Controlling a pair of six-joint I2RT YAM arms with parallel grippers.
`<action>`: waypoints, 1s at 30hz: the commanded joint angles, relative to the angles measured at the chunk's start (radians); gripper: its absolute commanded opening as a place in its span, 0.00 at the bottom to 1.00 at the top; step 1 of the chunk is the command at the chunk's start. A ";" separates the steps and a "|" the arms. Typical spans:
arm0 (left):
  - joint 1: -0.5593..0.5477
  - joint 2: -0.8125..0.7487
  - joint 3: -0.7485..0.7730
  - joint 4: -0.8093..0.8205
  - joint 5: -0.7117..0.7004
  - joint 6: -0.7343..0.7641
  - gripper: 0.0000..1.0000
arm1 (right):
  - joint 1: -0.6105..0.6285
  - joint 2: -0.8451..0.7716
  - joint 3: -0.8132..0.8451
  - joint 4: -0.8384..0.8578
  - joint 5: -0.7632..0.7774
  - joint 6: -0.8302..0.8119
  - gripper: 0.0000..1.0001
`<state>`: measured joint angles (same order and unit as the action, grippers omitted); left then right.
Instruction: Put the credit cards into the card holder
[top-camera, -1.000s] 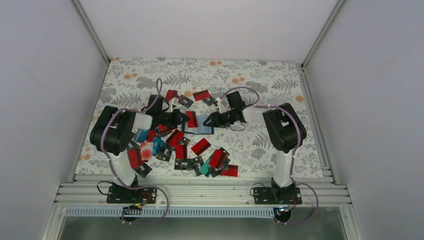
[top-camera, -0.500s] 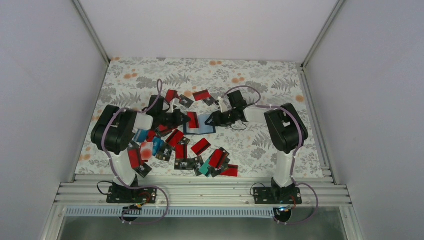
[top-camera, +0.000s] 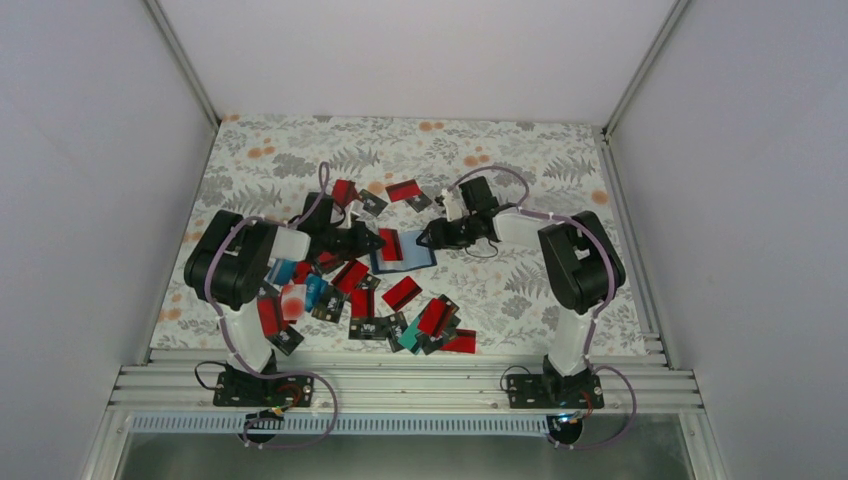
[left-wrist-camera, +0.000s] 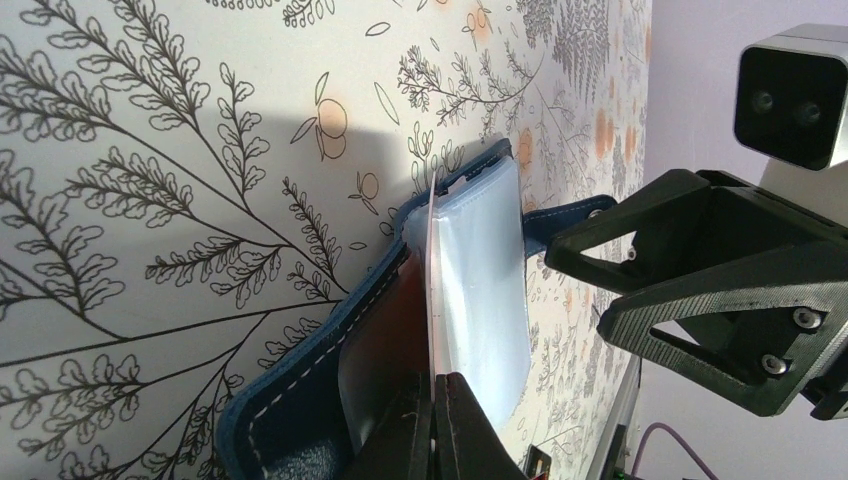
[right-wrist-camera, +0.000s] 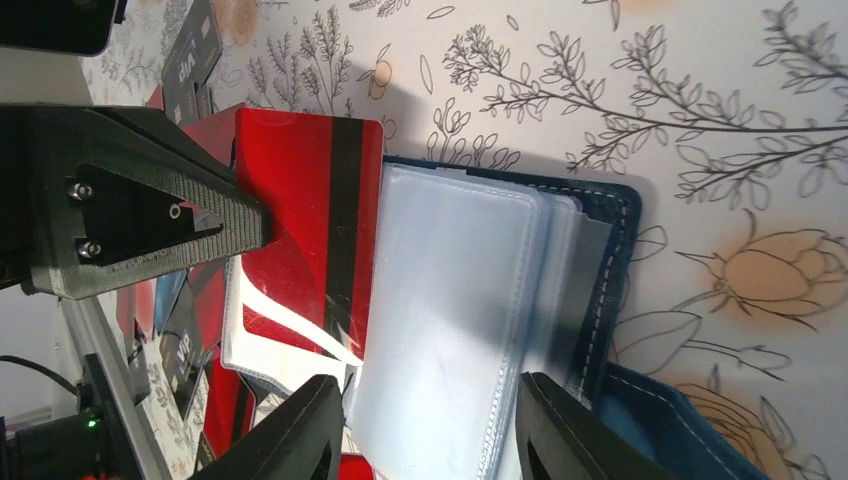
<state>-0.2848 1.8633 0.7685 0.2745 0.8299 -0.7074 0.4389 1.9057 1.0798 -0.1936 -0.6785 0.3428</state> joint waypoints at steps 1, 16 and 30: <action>-0.008 -0.015 0.015 -0.008 -0.009 -0.036 0.02 | -0.006 -0.052 0.003 -0.024 0.076 -0.017 0.46; -0.028 -0.030 0.053 -0.082 -0.041 -0.041 0.02 | -0.005 -0.007 -0.073 0.005 0.120 -0.011 0.24; -0.030 -0.039 0.008 -0.032 -0.045 -0.195 0.02 | -0.005 -0.004 -0.121 0.014 0.135 0.015 0.10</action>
<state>-0.3119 1.8389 0.7990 0.2100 0.7887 -0.8337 0.4370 1.8824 0.9913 -0.1711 -0.5663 0.3466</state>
